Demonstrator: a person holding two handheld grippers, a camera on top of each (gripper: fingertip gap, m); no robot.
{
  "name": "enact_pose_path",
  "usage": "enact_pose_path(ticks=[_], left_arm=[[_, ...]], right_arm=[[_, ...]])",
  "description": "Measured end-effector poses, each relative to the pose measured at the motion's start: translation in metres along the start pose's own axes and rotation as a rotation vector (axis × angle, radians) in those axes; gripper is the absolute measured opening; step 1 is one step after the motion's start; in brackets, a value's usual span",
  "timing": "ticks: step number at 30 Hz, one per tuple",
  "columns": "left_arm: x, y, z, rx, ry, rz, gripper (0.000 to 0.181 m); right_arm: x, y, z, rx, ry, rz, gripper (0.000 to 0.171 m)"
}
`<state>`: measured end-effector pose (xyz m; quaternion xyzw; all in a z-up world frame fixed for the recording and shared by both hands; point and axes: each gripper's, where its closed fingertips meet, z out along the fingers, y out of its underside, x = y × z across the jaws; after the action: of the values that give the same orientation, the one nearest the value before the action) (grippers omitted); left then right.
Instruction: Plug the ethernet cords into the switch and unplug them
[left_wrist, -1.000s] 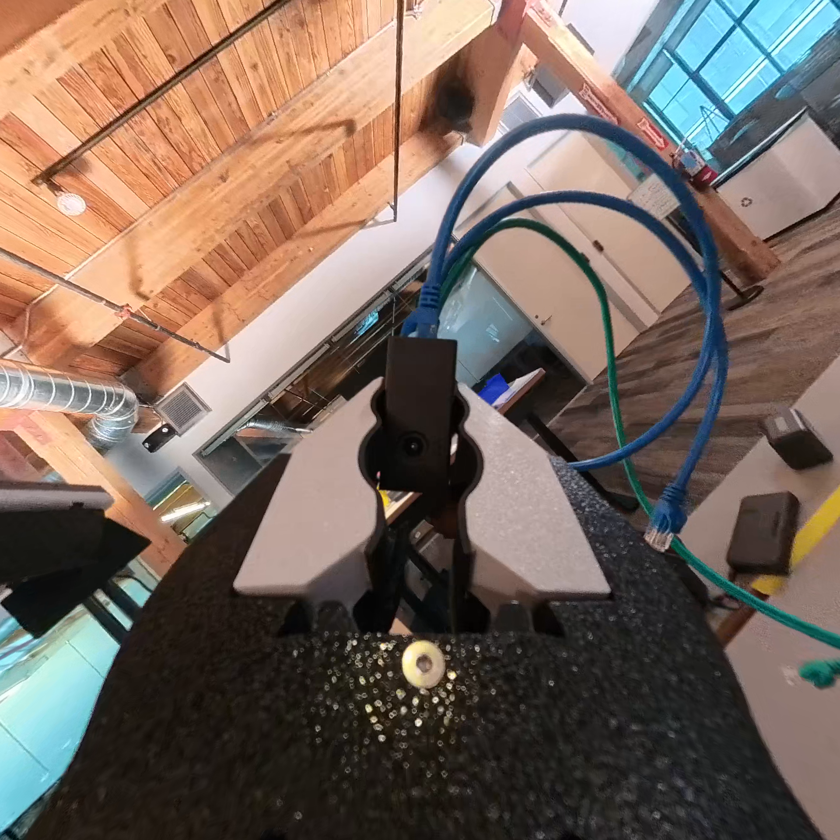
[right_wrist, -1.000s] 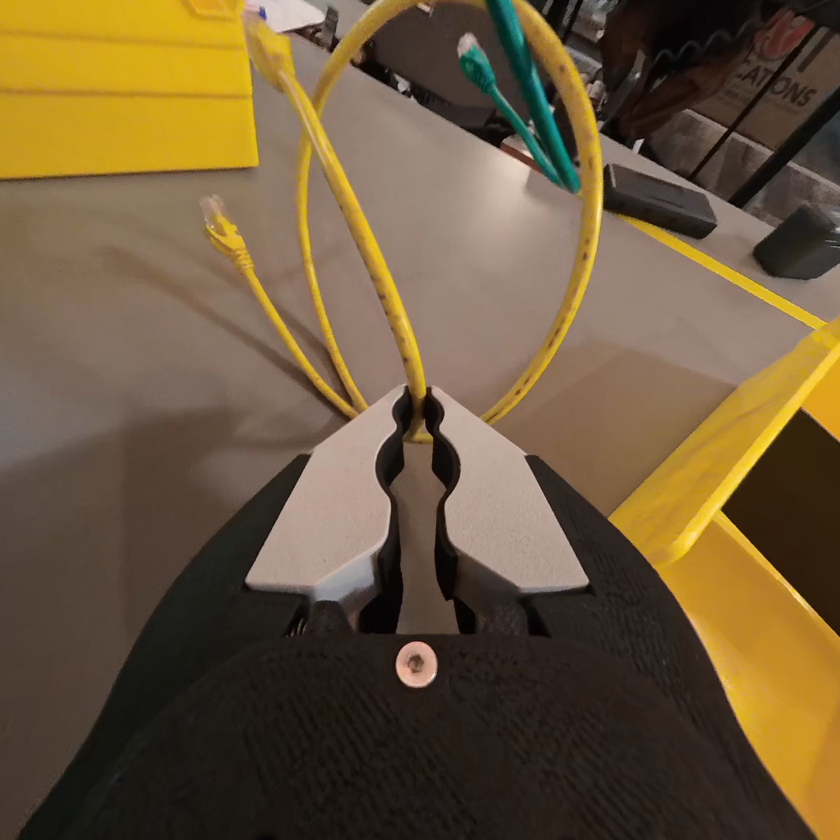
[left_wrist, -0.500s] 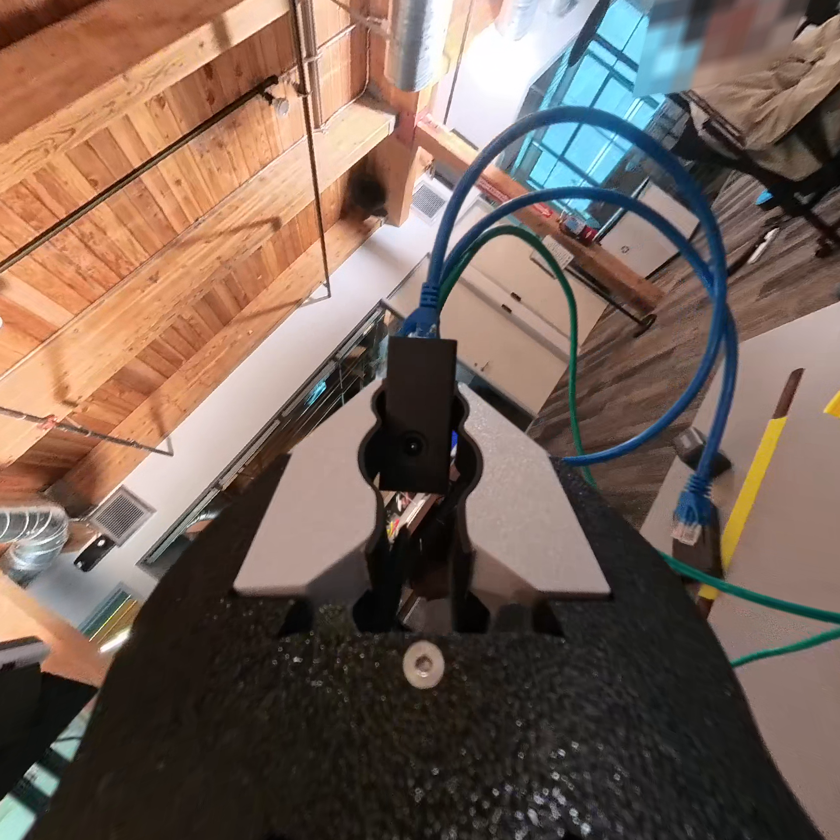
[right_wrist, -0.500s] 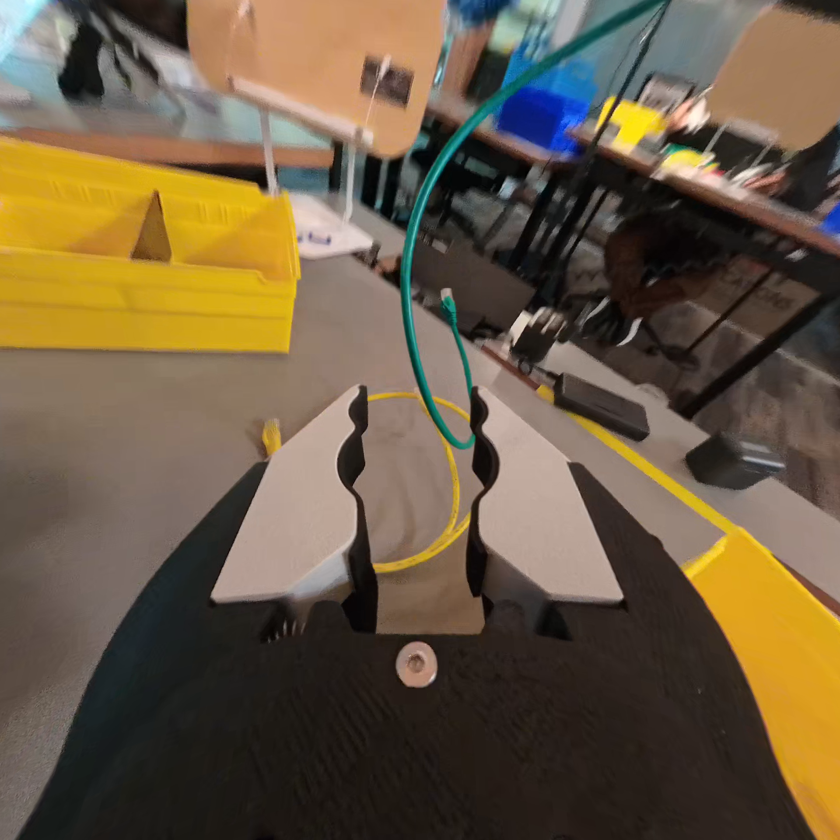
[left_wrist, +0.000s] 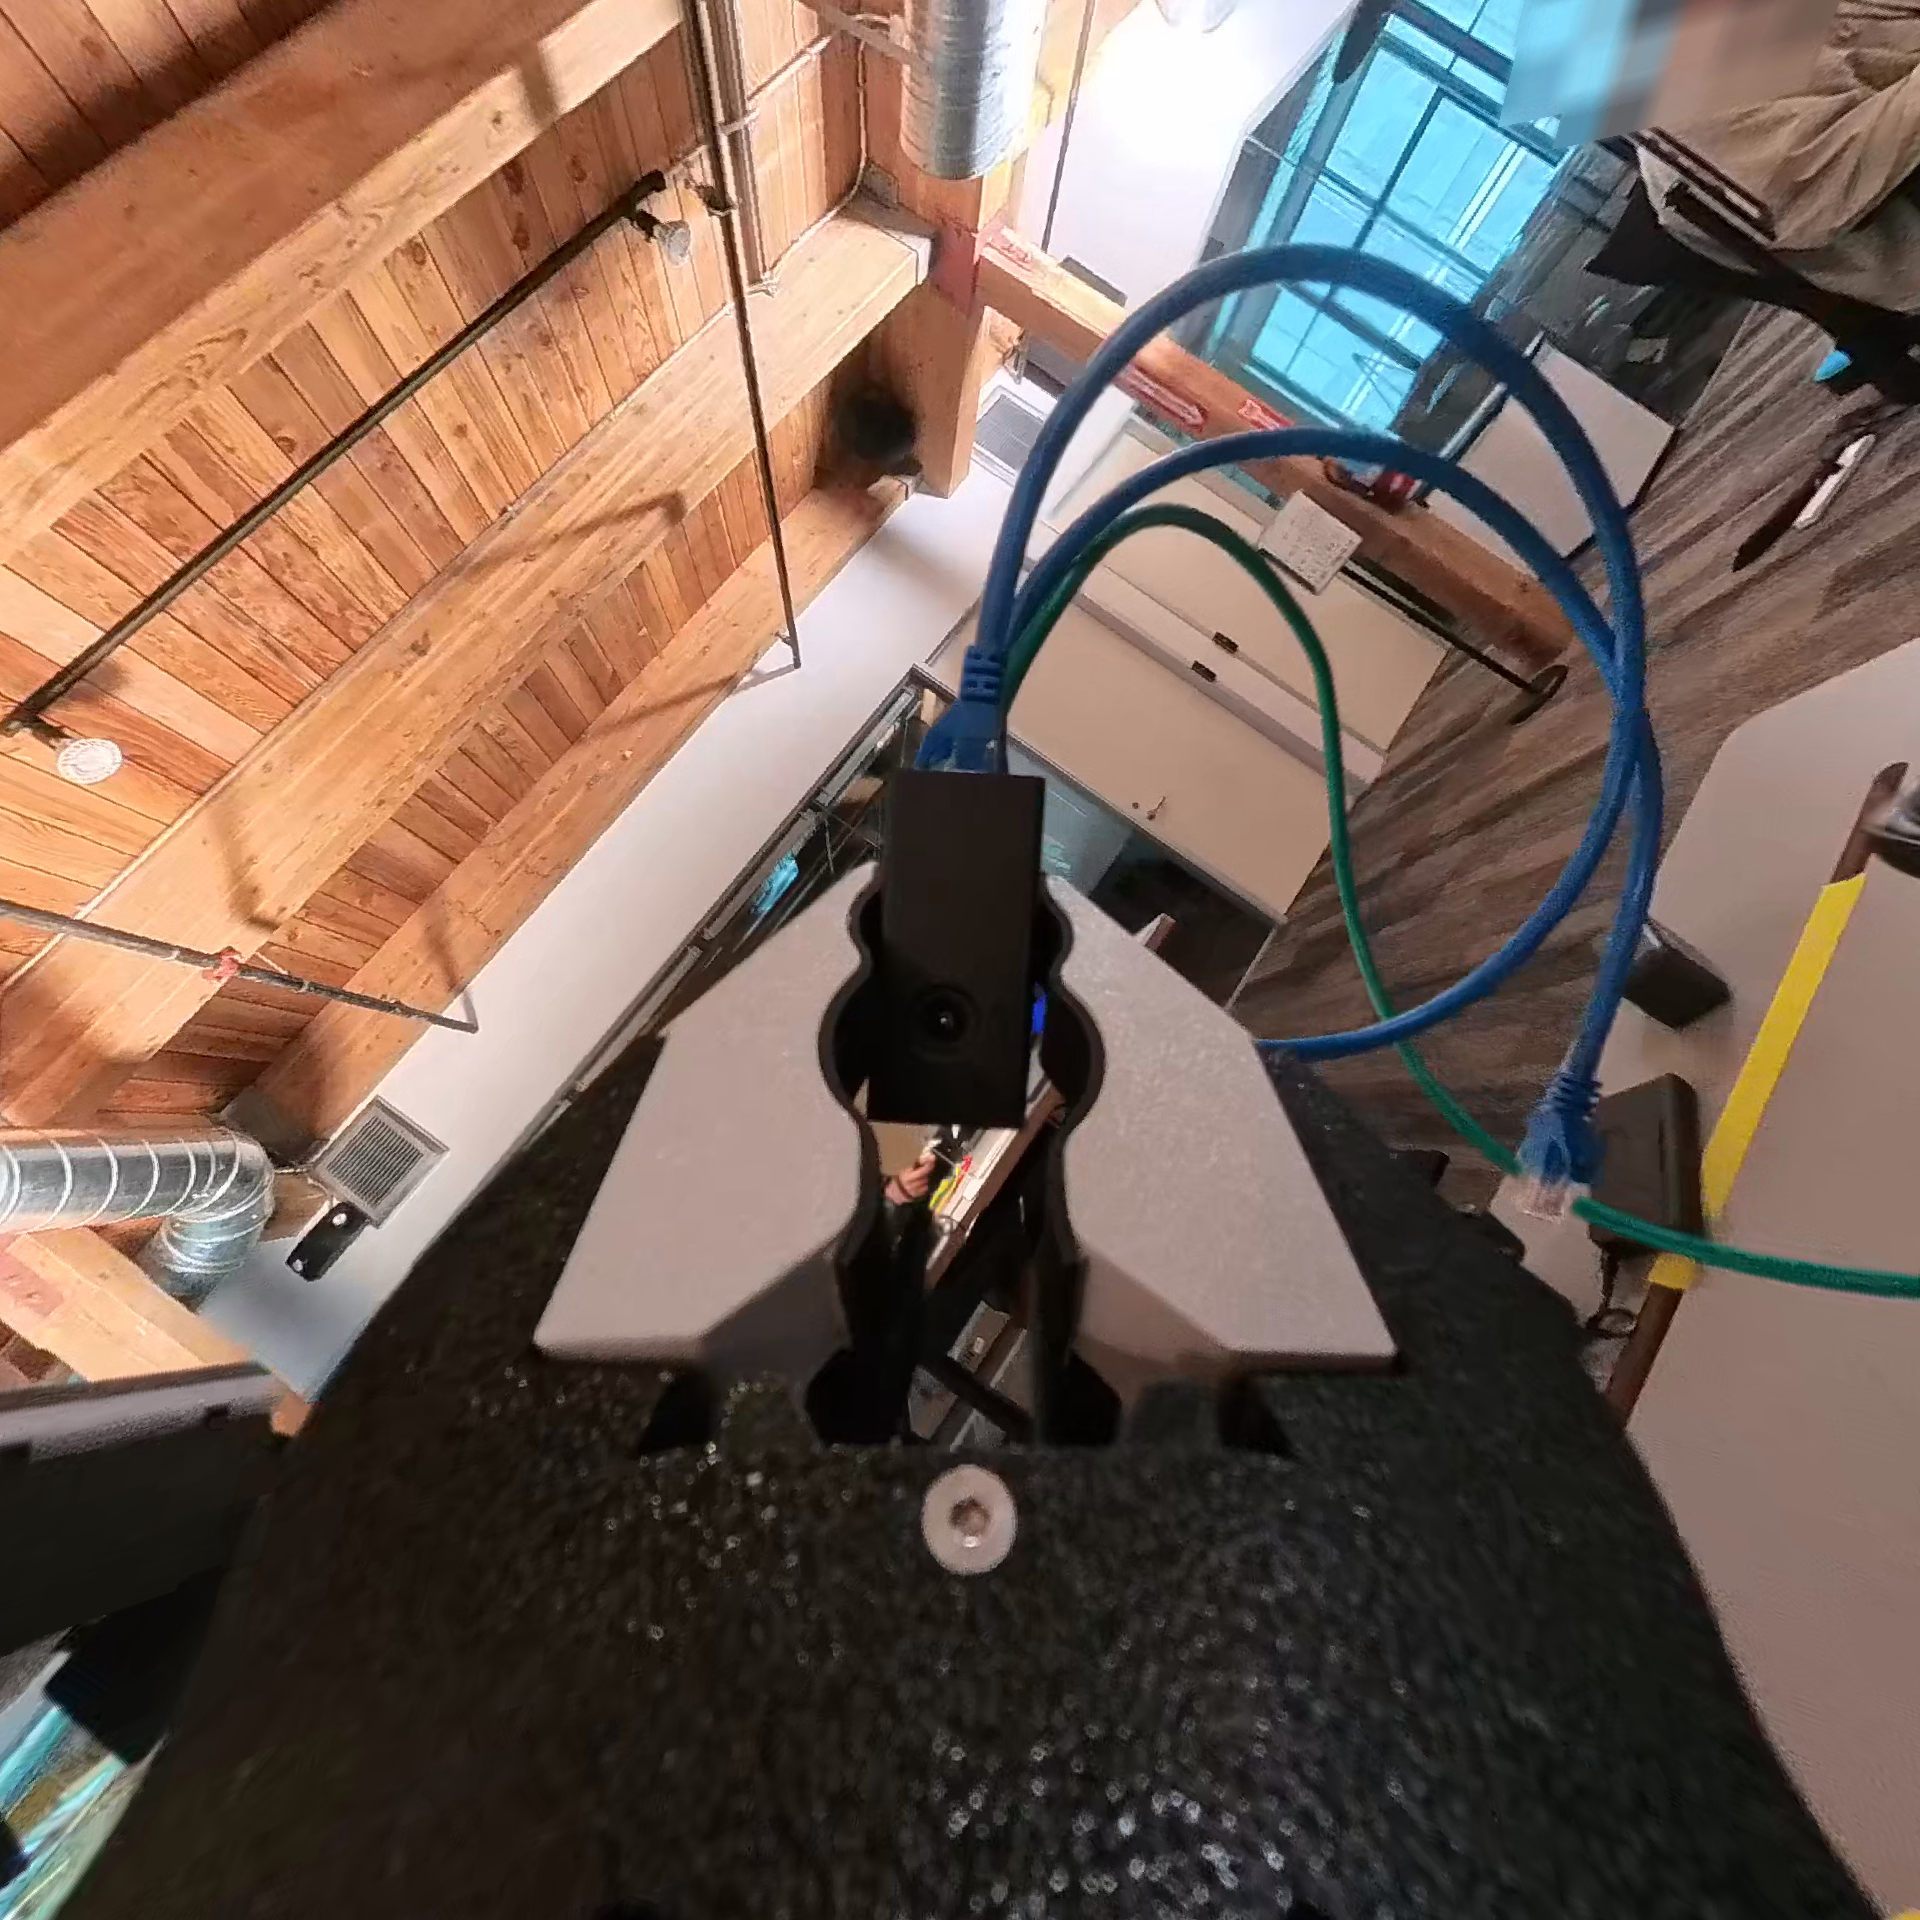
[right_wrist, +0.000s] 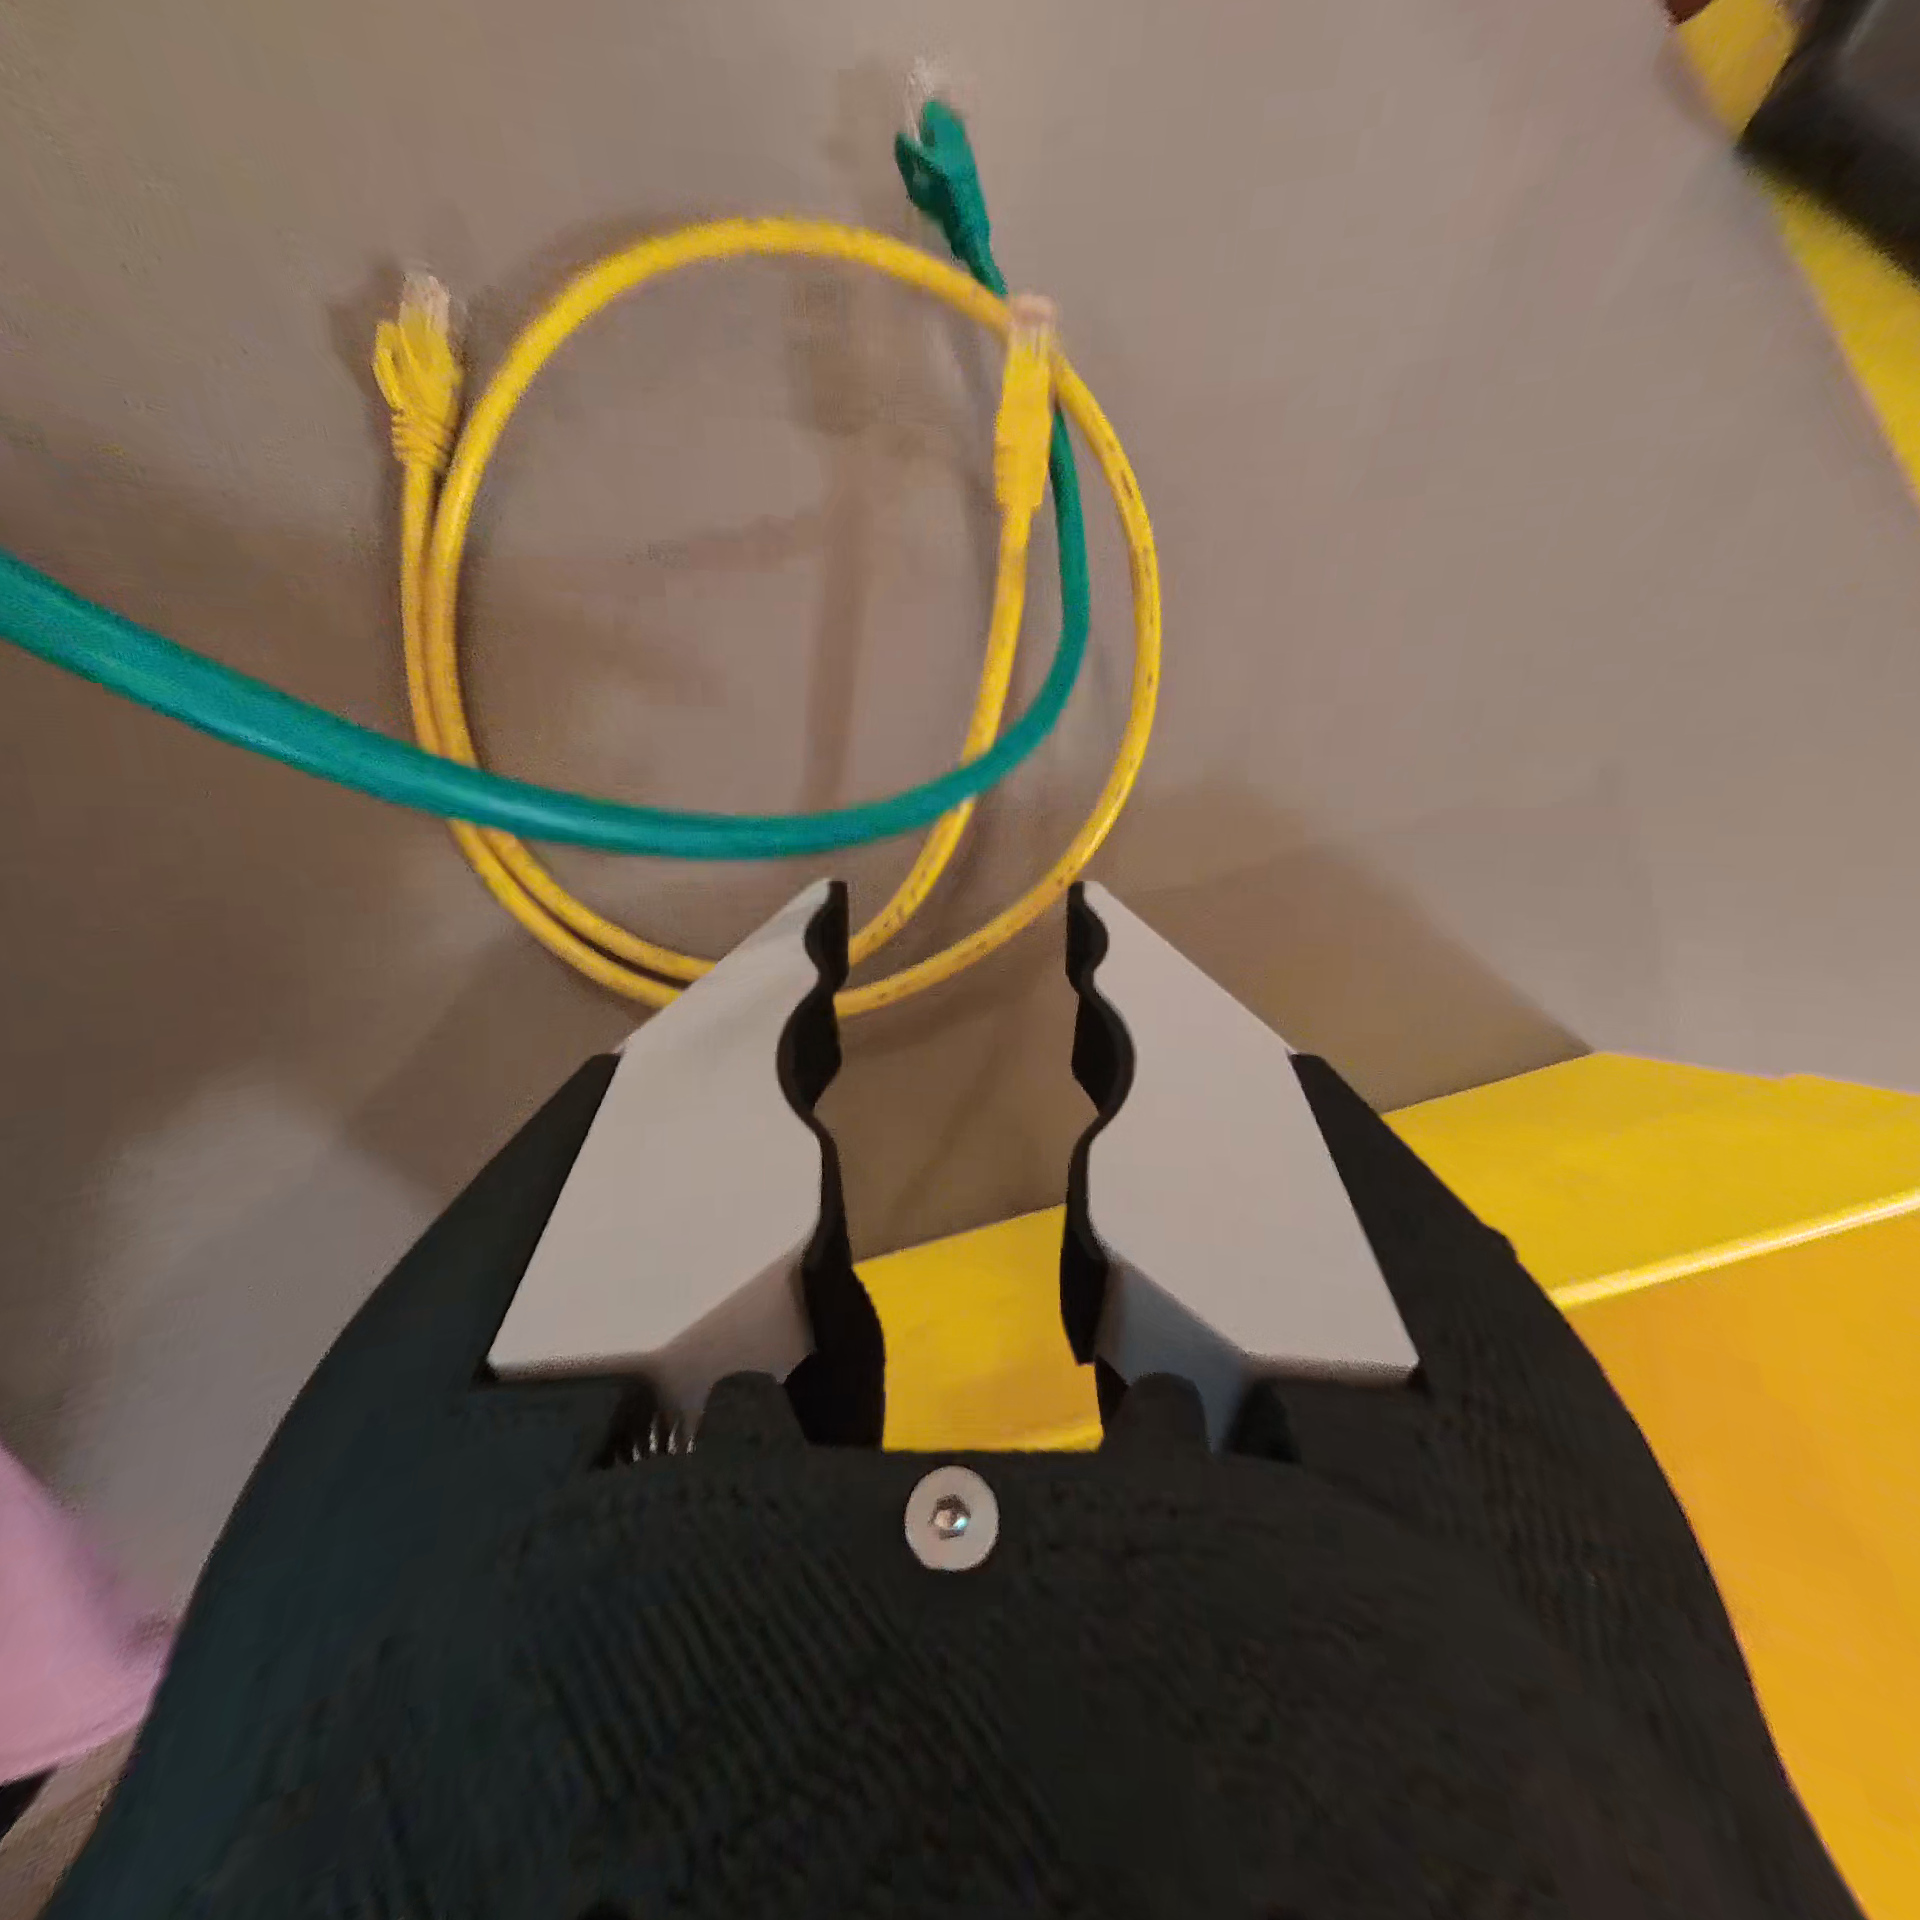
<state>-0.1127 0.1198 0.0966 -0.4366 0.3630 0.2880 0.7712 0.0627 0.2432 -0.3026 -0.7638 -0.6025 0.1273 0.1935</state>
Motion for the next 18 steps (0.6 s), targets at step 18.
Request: enact_pose_path(ticks=[18], left_arm=[[-0.038,-0.031,-0.044,0.189,-0.002,-0.191,0.022]], right_arm=[[0.025,-0.103,0.038,0.243,0.033,0.009,0.002]])
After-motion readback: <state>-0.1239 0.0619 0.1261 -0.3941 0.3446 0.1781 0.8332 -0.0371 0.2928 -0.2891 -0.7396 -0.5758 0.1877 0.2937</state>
